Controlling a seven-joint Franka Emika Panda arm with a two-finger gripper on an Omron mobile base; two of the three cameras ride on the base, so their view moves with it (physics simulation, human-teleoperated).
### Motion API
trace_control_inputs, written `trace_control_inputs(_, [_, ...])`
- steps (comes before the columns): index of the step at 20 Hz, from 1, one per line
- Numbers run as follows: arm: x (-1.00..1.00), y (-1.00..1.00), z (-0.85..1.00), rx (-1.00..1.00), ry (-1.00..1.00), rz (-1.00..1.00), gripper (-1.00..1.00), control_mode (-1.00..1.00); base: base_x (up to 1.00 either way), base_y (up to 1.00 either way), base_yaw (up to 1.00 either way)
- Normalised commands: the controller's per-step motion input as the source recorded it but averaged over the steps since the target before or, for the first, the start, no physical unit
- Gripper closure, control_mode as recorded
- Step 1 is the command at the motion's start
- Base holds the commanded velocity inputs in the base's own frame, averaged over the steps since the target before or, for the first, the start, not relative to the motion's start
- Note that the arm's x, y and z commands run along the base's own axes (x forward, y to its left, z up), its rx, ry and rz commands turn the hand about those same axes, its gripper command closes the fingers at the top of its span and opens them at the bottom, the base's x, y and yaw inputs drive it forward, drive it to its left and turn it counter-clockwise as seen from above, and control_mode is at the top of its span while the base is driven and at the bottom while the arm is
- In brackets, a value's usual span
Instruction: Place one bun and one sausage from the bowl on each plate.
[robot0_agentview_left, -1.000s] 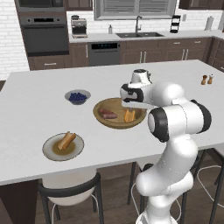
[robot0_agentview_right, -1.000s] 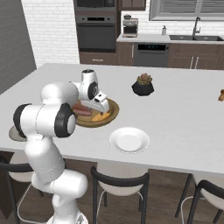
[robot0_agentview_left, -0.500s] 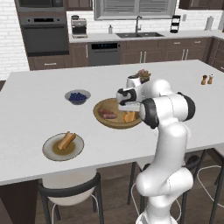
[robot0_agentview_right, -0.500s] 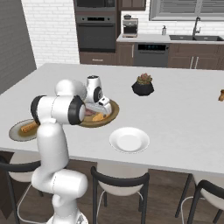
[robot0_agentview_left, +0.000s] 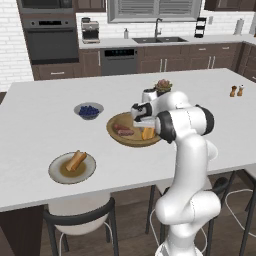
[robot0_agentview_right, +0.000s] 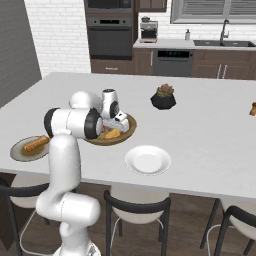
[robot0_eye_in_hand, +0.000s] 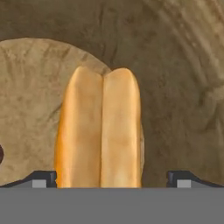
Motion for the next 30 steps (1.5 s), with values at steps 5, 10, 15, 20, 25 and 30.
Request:
trace_control_inputs(5, [-0.02, 0.06, -0.39, 0.0, -0.02, 0.0, -1.0, -1.0, 0.0, 0.0, 0.0])
trace_control_inputs(10, [0.16, 0.02, -0.4, -0.02, 0.0, 0.0, -1.0, -1.0, 0.0, 0.0, 0.0])
trace_control_inputs(15, [0.02, 0.01, -0.44, -0.08, 0.0, 0.0, 1.0, -1.0, 0.0, 0.0, 0.0])
trace_control_inputs(20, [-0.45, -0.2, -0.03, 0.0, 0.0, -0.04, 1.0, -1.0, 0.0, 0.0, 0.0])
trace_control_inputs(25, [-0.86, -0.81, 0.61, 0.0, -0.1, -0.18, 1.0, -1.0, 0.0, 0.0, 0.0])
trace_control_inputs(30, [-0.69, -0.91, 1.0, 0.03, -0.16, -0.26, 1.0, -1.0, 0.0, 0.0, 0.0])
